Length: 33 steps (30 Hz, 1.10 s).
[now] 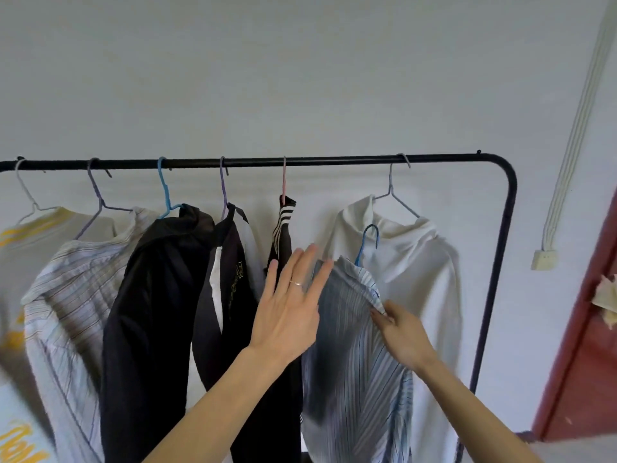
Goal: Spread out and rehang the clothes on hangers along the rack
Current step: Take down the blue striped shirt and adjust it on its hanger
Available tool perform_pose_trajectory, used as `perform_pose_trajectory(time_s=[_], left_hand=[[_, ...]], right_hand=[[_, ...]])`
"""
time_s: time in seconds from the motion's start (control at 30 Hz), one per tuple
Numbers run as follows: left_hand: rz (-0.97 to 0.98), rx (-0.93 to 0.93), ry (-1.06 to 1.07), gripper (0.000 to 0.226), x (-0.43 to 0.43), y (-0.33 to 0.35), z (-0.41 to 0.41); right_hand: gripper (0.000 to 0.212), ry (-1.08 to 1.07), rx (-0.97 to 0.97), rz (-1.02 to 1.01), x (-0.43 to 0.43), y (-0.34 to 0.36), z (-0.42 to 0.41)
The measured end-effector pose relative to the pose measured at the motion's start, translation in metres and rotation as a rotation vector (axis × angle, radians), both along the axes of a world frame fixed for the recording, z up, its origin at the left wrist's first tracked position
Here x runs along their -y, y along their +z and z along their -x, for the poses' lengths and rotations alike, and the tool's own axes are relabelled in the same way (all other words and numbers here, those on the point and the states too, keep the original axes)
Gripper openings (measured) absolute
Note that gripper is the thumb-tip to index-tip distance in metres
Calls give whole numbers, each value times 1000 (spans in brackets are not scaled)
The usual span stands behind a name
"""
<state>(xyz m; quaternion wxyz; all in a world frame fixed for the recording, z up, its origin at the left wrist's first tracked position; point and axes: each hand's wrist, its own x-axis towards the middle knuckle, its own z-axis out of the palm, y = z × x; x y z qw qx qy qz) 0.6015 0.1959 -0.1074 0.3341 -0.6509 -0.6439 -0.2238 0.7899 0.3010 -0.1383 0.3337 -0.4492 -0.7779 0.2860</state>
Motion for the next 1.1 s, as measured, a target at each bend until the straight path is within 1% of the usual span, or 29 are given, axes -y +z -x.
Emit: perform_pose_trajectory(time_s=[0.07,0.1,0.17,0.23,0.3,0.33,0.43,0.47,0.53,0.57,0.63,0.7,0.77,0.83,0.9,0.97,1.03,1.1], left_hand=[[23,-2,-114,77,2,-13,-16],[50,33,-155,75,1,-19,-22],[144,169,-232,76,-2,-32,-32],[284,298,-256,82,-6,-45,-38],[424,372,-265,83,-12,-57,-41],[481,383,-287,77,-14,-62,-44],[623,317,-398,33,-12,-81,-58],[661,273,-422,29,-8,-89,-65],[719,200,-457,37,0,-105,-76],[759,211,-497,39,6,-115,-84],[830,286,-581,41,24,-139,-105],[863,369,-632,39,44,-165,-129],[868,447,-683,33,64,-186,-158],[881,500,-720,28,80,-202,-183],[892,505,-739,28,97,-218,-211],[914,529,-737,28,115,-230,-238],[938,536,-726,29,135,-240,-264],[962,524,-702,27,153,-249,-284]], right_hand=[[31,-15,-49,7,26,-19,-21],[29,2,-57,-6,38,-26,-33],[24,30,-58,-30,67,-36,-60],[22,36,-27,-78,100,-45,-89],[14,5,70,-185,133,-58,-119],[13,-31,139,-262,149,-65,-133],[20,-199,367,-457,190,-94,-172],[21,-271,427,-477,201,-105,-186],[24,-433,483,-483,216,-126,-207],[25,-536,492,-468,224,-137,-218],[25,-797,479,-404,242,-159,-231],[26,-1044,395,-294,260,-174,-233],[34,-1210,271,-117,277,-187,-227],[44,-1222,103,11,292,-195,-216],[47,-1143,-117,157,307,-197,-206],[53,-1071,-271,349,312,-200,-202],[58,-1058,-353,508,307,-206,-207],[59,-1088,-324,578,299,-213,-217]])
